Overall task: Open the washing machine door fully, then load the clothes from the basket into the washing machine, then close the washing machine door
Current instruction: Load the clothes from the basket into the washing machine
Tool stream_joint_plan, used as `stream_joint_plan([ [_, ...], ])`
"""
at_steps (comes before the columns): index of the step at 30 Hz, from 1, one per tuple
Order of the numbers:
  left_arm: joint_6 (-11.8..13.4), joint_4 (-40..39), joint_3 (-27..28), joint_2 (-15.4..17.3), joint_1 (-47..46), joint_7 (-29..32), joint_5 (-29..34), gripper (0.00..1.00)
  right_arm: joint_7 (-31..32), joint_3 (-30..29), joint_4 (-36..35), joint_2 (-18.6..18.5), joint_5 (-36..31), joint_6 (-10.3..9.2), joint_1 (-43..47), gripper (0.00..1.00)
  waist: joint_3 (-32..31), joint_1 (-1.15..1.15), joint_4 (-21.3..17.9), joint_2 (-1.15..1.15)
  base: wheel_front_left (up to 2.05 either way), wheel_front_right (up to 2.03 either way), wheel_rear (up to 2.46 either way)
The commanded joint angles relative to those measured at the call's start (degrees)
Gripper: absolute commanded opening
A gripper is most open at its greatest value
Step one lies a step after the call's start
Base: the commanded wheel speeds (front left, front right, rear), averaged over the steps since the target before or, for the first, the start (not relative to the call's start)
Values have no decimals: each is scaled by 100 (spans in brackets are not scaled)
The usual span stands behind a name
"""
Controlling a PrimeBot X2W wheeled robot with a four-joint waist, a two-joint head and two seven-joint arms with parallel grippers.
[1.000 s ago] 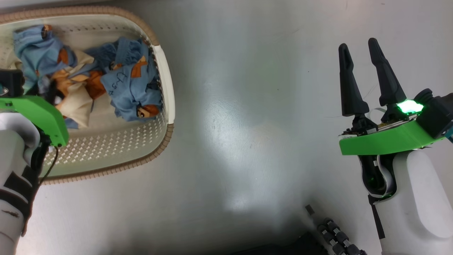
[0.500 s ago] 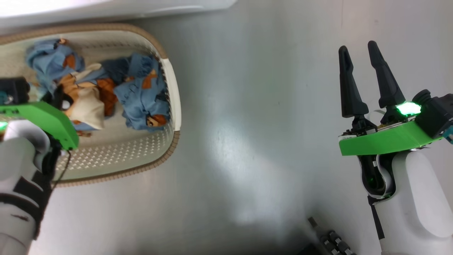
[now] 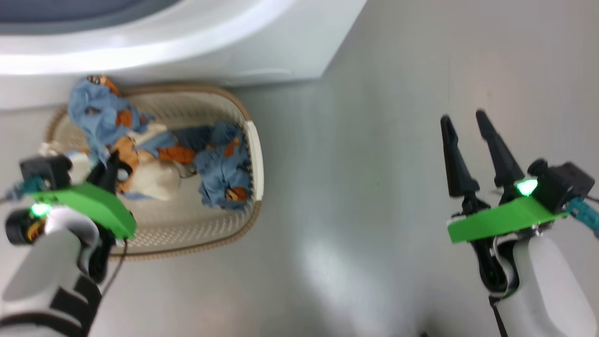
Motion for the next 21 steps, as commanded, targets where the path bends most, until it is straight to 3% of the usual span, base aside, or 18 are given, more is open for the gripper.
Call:
stream_joint_plan([
  [1, 13, -151, 281, 195, 237, -60, 143, 0, -27, 112, -80, -25, 9, 9, 250, 100, -644, 0, 215, 0, 0, 0, 0],
  [12, -11, -1109, 1659, -288, 1659, -61, 1354, 0, -27, 20, 147, -217, 102, 9, 1042, 100, -1881, 0, 427, 0, 0, 0, 0],
  [21, -15, -2115, 2232, -508, 2496, -61, 1926, 0, -27, -145, 178, -289, 143, 9, 1569, 100, -2480, 0, 587, 0, 0, 0, 0],
])
